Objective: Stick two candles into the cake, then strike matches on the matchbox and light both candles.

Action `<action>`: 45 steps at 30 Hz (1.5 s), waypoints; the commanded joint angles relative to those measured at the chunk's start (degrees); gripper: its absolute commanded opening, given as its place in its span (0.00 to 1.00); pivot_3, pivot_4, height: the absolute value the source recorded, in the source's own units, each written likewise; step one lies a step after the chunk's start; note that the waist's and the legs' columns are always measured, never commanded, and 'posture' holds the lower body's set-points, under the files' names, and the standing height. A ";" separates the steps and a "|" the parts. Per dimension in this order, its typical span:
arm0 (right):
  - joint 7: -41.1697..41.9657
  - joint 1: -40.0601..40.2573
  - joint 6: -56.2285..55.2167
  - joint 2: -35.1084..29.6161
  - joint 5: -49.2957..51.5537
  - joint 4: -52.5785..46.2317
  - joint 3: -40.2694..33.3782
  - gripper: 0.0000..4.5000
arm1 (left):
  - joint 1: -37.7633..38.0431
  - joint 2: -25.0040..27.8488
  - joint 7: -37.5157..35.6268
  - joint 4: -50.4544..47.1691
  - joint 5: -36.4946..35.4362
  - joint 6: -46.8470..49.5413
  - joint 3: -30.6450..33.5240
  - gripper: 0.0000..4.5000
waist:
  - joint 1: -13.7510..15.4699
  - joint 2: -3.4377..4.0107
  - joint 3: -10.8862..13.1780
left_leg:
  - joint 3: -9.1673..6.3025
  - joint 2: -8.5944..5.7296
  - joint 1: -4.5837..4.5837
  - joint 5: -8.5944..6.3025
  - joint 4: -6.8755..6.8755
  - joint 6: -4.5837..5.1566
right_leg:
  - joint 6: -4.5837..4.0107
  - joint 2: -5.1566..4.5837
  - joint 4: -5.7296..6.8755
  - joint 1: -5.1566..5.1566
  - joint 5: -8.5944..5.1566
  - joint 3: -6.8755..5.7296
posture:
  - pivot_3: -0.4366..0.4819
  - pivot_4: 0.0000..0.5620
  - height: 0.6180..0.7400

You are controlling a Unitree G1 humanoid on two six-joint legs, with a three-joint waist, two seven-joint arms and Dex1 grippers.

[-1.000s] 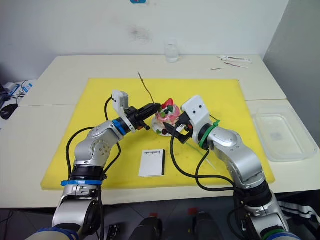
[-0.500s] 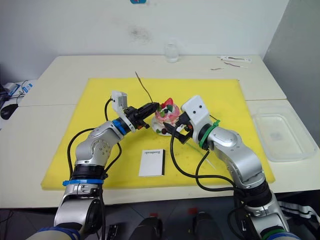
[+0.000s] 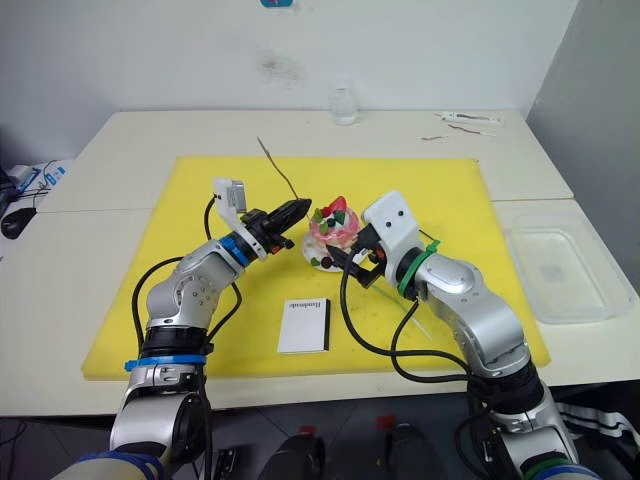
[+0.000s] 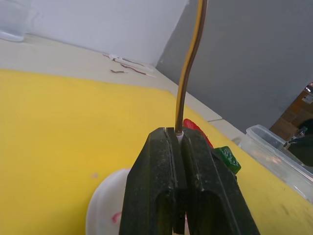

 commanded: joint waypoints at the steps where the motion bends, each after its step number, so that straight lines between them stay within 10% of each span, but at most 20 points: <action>1: 0.45 -1.39 -0.60 0.13 -0.10 -2.35 -0.92 0.99 | -0.05 -0.09 -0.41 -2.71 -0.89 0.36 -0.21 0.00 | 0.00 0.00 0.00 | 0.00 0.00 0.00 0.00 0.00 0.00 | 0.00 0.00 0.00 0.00 0.00 0.00 | 0.48 0.27 1.00; 45: 0.62 -1.24 -0.84 0.52 -0.49 -2.11 -0.78 0.99 | 1.14 -1.36 -1.75 -2.14 1.90 -3.07 -2.60 0.00 | 0.03 0.00 0.00 | 0.00 -0.01 0.00 0.00 0.00 0.00 | 0.00 0.00 0.00 0.00 0.00 0.00 | 0.48 0.27 1.00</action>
